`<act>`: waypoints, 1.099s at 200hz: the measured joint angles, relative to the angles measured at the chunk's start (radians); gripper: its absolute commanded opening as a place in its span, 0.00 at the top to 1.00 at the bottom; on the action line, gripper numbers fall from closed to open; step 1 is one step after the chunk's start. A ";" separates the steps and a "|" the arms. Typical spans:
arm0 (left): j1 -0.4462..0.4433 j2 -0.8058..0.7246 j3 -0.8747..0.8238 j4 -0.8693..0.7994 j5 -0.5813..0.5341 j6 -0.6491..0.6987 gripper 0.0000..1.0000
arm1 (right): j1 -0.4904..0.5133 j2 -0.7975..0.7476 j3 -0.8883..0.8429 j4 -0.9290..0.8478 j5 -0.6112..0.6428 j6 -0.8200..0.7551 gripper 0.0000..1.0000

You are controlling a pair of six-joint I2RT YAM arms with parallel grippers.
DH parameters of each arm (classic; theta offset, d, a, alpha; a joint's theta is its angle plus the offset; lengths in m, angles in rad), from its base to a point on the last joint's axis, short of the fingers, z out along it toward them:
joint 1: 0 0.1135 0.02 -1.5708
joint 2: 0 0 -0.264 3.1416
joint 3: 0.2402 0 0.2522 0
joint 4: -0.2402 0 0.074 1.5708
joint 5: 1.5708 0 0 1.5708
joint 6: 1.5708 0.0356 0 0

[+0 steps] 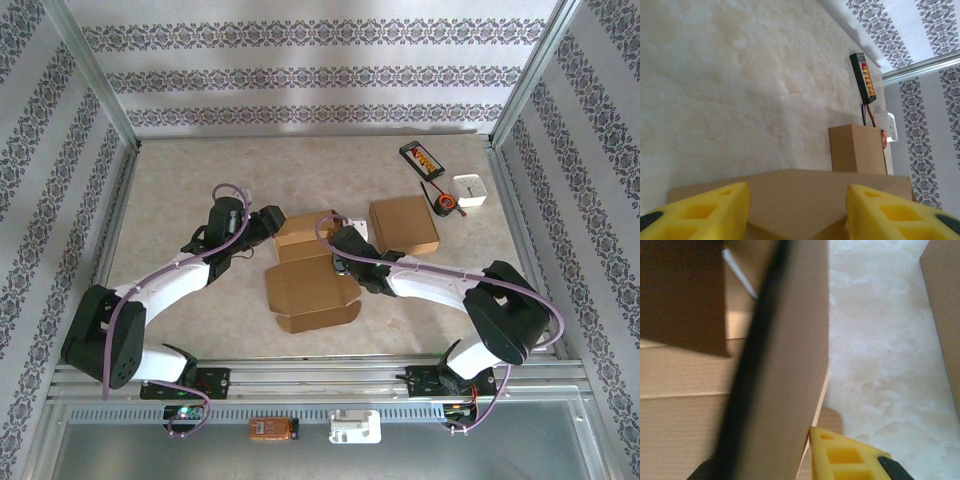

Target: Fold the paper box

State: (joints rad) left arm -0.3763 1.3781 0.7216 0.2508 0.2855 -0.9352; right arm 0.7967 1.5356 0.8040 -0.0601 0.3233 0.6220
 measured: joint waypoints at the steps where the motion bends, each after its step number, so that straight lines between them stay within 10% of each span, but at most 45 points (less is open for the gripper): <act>1: -0.001 0.002 0.000 0.002 0.000 -0.002 0.48 | 0.000 0.001 0.002 0.000 -0.001 0.000 0.82; 140: -0.043 0.031 -0.010 0.071 -0.003 -0.040 0.46 | 0.044 0.159 0.114 0.127 -0.100 0.075 0.50; 220: -0.043 0.031 -0.016 0.072 -0.036 -0.011 0.38 | 0.046 -0.117 -0.046 0.128 -0.229 -0.029 0.32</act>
State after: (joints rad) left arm -0.4198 1.4090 0.7059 0.3225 0.2497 -0.9466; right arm 0.8425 1.4185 0.7582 0.0677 0.0940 0.5930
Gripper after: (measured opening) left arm 0.609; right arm 0.672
